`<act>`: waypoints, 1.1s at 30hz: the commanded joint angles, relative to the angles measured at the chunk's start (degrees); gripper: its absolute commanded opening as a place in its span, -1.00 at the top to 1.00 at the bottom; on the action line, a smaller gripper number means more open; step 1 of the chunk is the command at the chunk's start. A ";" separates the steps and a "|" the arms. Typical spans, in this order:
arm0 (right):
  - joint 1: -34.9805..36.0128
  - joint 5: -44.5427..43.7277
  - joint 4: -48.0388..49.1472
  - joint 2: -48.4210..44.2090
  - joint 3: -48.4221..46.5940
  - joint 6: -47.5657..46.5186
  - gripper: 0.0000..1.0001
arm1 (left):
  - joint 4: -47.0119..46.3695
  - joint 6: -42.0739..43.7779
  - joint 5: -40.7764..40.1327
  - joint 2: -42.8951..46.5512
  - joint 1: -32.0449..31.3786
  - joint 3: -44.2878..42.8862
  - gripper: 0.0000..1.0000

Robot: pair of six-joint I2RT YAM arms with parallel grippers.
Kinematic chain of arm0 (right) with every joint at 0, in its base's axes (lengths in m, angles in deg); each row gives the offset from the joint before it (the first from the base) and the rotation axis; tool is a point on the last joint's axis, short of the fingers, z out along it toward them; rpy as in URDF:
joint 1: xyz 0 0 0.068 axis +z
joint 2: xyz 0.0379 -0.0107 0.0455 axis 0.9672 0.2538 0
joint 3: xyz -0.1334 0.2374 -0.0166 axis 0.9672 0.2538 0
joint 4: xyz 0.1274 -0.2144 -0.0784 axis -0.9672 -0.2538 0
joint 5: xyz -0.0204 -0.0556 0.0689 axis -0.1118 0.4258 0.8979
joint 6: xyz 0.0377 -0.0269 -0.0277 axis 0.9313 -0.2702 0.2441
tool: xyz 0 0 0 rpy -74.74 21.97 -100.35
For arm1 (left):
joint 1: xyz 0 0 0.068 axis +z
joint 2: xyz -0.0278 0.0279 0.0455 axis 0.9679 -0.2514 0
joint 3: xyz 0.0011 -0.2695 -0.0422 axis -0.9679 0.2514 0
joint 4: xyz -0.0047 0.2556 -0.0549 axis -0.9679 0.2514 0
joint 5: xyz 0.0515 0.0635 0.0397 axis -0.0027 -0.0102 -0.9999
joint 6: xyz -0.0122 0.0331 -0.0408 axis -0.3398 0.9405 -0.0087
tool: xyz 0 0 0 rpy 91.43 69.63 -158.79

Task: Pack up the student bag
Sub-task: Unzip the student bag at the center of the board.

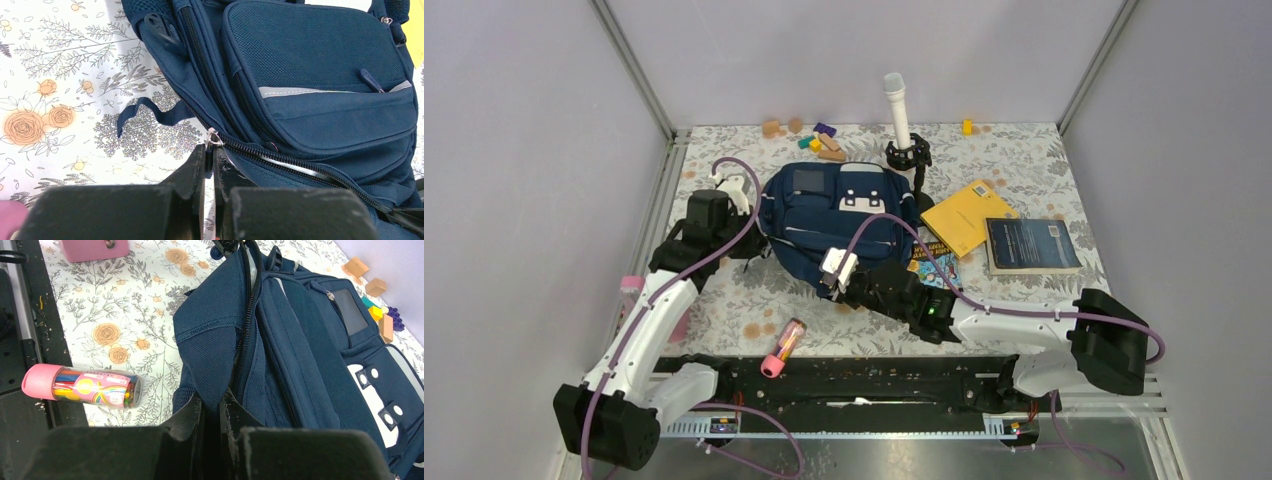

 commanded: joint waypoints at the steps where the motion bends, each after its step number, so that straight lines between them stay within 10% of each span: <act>1: -0.18 2.02 1.15 -3.76 -0.60 1.17 1.00 | -4.37 1.09 -6.79 0.14 1.14 -1.18 1.00; 33: -0.18 6.24 -4.83 -15.88 7.41 0.83 1.00 | -4.11 -0.81 -12.02 -17.41 4.26 -14.32 1.00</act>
